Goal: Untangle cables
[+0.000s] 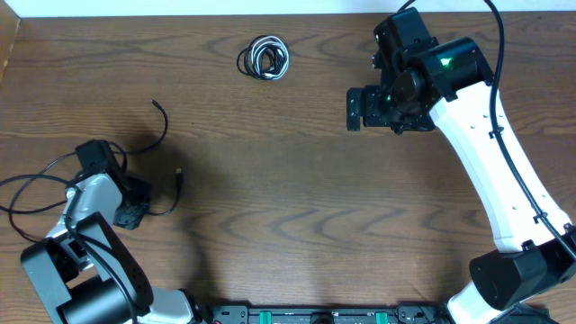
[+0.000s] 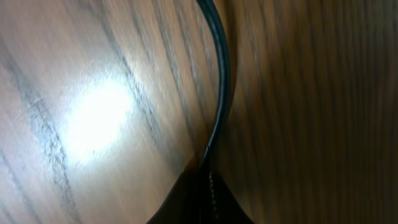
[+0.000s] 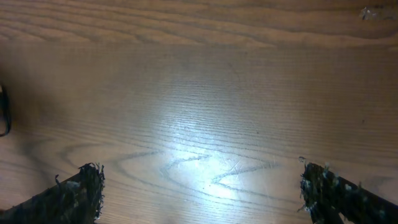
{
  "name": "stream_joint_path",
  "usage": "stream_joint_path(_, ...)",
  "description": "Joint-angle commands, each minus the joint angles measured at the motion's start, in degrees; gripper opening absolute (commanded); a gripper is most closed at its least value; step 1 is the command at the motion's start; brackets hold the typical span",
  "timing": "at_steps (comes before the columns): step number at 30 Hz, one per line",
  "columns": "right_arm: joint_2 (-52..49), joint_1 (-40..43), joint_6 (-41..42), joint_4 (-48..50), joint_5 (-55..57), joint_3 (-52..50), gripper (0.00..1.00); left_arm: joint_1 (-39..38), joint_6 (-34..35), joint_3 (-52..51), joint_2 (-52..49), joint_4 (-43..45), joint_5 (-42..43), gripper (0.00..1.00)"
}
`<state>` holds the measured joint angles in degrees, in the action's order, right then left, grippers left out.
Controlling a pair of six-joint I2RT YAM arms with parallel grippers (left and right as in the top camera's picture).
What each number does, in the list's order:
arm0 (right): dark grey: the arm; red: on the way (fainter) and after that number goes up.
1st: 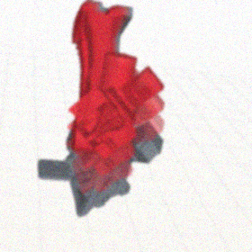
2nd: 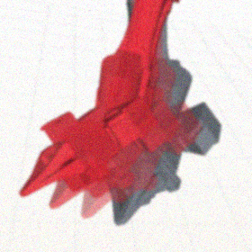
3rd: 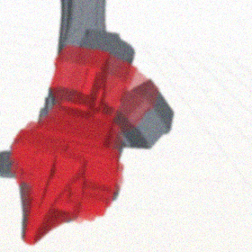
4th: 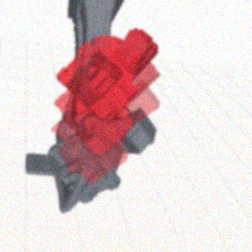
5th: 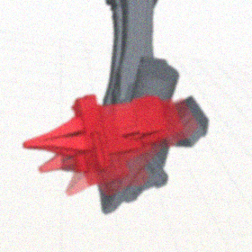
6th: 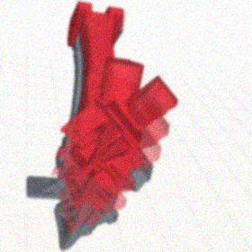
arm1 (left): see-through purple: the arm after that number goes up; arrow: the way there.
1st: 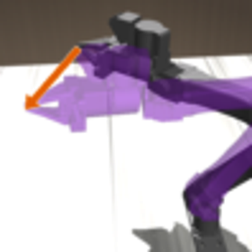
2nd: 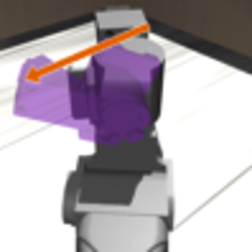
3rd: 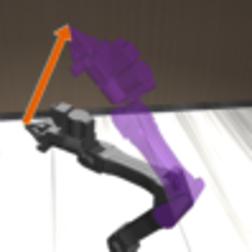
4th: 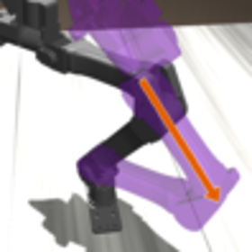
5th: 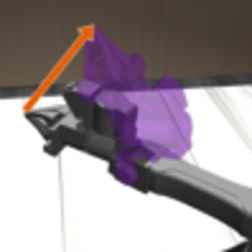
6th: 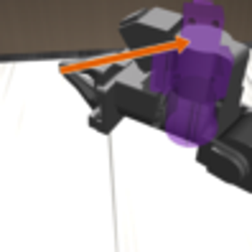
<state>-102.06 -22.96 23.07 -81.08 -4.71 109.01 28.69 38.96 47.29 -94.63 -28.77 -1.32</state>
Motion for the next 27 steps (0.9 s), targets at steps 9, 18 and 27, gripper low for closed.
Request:
stream_joint_path(9,-0.3,-0.7,0.5,0.1,0.1,-0.1,0.99,16.0,0.7,5.7,2.5,0.6,17.2,0.07)
stream_joint_path(18,-0.3,-0.8,0.5,0.1,0.0,-0.1,0.99,23.1,1.7,7.6,4.9,0.6,19.9,0.13)
stream_joint_path(27,-0.3,-0.8,0.4,-0.7,0.0,-0.1,0.99,20.5,-0.8,7.6,4.7,1.1,2.3,0.90)
